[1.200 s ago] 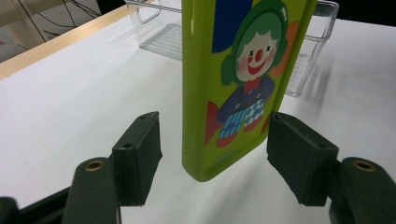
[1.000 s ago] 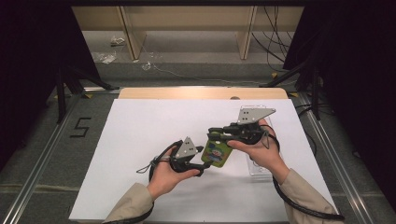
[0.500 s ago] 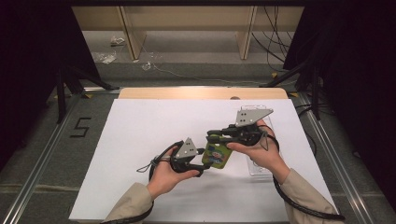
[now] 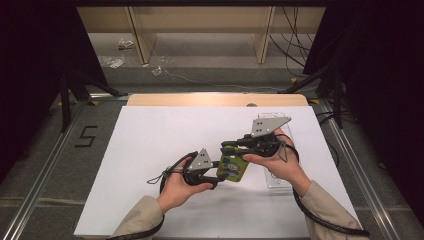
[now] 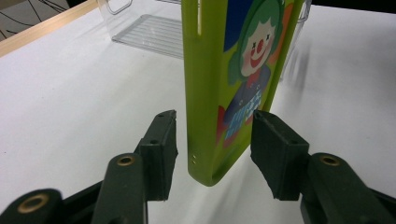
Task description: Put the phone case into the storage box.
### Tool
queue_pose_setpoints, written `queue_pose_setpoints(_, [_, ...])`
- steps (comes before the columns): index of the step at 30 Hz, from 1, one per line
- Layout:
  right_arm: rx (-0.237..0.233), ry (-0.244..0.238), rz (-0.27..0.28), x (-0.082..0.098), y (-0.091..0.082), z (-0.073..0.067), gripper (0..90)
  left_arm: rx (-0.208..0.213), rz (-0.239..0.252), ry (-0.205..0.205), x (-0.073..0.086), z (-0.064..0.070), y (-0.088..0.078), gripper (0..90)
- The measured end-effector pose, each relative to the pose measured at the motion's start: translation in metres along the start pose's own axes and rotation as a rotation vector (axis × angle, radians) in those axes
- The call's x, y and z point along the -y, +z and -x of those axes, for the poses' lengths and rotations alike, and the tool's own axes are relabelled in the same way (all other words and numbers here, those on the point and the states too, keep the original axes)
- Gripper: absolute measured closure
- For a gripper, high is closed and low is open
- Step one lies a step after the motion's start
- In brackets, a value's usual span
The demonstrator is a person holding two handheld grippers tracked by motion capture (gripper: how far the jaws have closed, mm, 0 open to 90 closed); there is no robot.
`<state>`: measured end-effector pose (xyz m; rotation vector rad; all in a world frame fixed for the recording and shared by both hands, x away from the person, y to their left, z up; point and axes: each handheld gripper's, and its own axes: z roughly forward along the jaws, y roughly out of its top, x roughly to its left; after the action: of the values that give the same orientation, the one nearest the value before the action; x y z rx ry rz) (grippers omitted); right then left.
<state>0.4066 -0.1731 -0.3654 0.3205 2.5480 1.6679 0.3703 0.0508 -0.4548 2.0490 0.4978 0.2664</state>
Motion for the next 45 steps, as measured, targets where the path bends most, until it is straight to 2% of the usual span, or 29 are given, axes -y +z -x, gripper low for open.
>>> queue_pose_setpoints(10, [-0.034,-0.005,0.003,-0.0010,0.0019,-0.0025,77.5,0.030,-0.018,0.012,0.0017,0.0008,0.0021,54.1])
queue_pose_setpoints(17, [-0.058,-0.021,0.008,-0.0021,0.0025,-0.0046,77.6,0.051,-0.020,0.022,0.0014,0.0013,0.0006,63.7])
queue_pose_setpoints(24, [-0.076,-0.029,0.013,-0.0023,0.0034,-0.0059,77.5,0.052,-0.029,-0.006,0.0015,-0.0007,-0.0029,76.3])
queue_pose_setpoints(36, [-0.077,-0.038,0.024,-0.0024,0.0031,-0.0062,77.4,0.031,-0.038,-0.015,-0.0005,0.0007,-0.0045,76.7])
queue_pose_setpoints(45, [-0.080,-0.046,0.030,-0.0023,0.0027,-0.0062,77.3,0.030,-0.037,-0.012,-0.0011,0.0009,-0.0051,76.7])
